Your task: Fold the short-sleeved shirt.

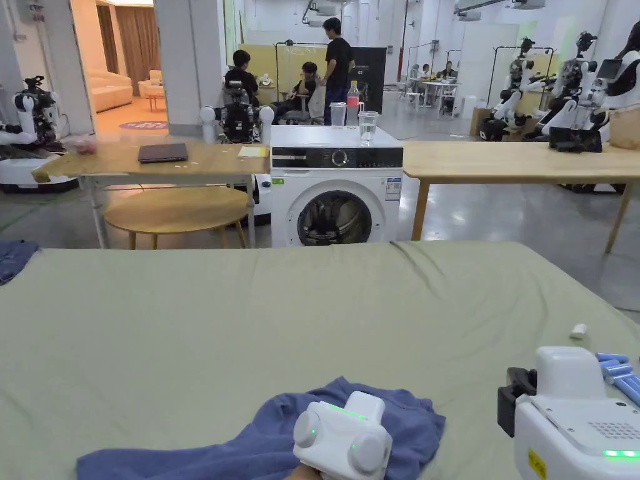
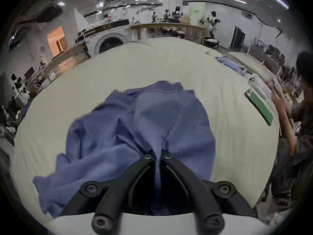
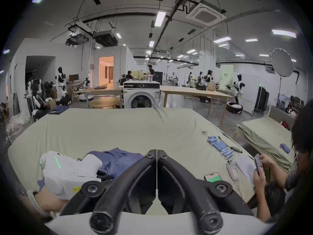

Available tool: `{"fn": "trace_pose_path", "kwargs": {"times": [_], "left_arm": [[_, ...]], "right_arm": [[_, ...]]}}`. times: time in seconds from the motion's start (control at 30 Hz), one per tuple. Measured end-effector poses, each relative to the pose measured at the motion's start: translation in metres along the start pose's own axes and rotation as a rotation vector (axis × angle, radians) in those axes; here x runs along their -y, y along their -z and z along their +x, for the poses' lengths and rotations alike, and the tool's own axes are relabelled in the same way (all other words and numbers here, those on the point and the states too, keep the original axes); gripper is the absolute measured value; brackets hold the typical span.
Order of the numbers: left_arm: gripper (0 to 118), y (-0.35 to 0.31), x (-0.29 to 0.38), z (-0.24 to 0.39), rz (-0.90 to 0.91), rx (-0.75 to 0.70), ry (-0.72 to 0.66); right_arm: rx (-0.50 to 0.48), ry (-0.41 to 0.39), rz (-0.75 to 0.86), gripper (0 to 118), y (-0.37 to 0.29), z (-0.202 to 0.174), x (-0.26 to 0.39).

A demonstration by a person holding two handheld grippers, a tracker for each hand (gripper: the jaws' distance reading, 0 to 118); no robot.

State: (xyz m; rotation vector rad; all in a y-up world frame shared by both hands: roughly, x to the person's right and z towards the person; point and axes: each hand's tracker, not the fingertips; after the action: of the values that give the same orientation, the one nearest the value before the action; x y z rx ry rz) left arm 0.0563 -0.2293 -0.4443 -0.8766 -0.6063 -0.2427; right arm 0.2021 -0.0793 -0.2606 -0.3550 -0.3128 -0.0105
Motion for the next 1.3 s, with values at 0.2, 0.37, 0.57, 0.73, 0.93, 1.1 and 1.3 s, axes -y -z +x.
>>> {"fn": "trace_pose_path", "kwargs": {"times": [0.2,0.37,0.57,0.73,0.93,1.1,1.3], "left_arm": [[98,-0.126,0.011,-0.045,0.347,-0.071,-0.118],[98,-0.238,0.067,-0.103,0.504,-0.242,-0.21],[0,-0.266,0.121,-0.176,0.475,-0.481,-0.305],[0,-0.259,0.119,-0.214,0.372,-0.41,-0.36],[0,-0.176,0.103,-0.274,0.124,-0.357,-0.378],[103,-0.125,0.093,-0.293,-0.002,-0.41,-0.371],[78,-0.086,0.092,-0.313,-0.076,-0.416,-0.422]], "right_arm": [[-0.063,-0.03,0.007,0,0.003,-0.023,0.006],[-0.133,-0.02,0.009,0,0.009,-0.064,0.017],[-0.213,-0.054,0.004,0,0.011,-0.11,0.02],[-0.233,-0.075,-0.009,0,0.014,-0.12,0.022],[-0.207,-0.086,-0.03,0,0.023,-0.107,0.023],[-0.166,-0.094,-0.062,0,0.038,-0.083,0.026],[-0.088,-0.073,-0.119,0,0.071,-0.045,0.041]]}}
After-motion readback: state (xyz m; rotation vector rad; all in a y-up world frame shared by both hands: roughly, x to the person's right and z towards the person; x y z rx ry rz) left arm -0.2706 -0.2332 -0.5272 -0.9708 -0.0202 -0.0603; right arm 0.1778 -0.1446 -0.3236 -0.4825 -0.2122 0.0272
